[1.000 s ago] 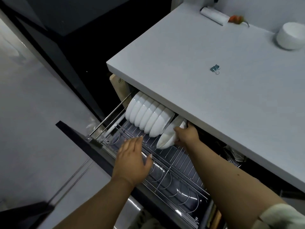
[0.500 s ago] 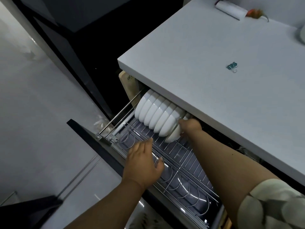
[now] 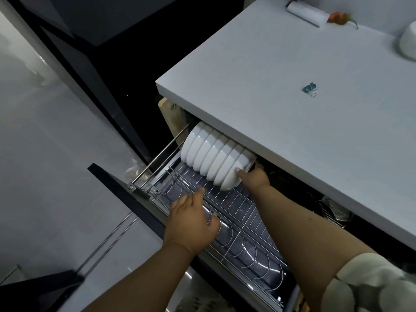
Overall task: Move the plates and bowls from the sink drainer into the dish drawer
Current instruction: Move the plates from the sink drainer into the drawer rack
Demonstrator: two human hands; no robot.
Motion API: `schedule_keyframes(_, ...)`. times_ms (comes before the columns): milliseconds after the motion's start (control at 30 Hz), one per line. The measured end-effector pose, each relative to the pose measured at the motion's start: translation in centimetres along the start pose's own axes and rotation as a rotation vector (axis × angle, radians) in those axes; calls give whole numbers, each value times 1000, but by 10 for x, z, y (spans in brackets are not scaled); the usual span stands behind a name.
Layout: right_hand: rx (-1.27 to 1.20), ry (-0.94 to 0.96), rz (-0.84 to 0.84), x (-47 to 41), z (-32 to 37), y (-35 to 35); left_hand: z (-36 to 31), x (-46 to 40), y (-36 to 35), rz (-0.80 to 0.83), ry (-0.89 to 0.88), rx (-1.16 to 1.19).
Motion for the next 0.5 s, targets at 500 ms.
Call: schedule_keyframes(500, -486, -106, -41, 130, -104, 12, -14, 30, 15, 11, 53, 196)
Point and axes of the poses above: each hand's wrist, its own x-axis away from the middle knuckle, its own y-axis out of the back of the hand, z = x × y, the point moved 10 cm from there along -x, towards the middle knuckle, and after that the axes turned 11 degrees about y, right-handed, at the moved point
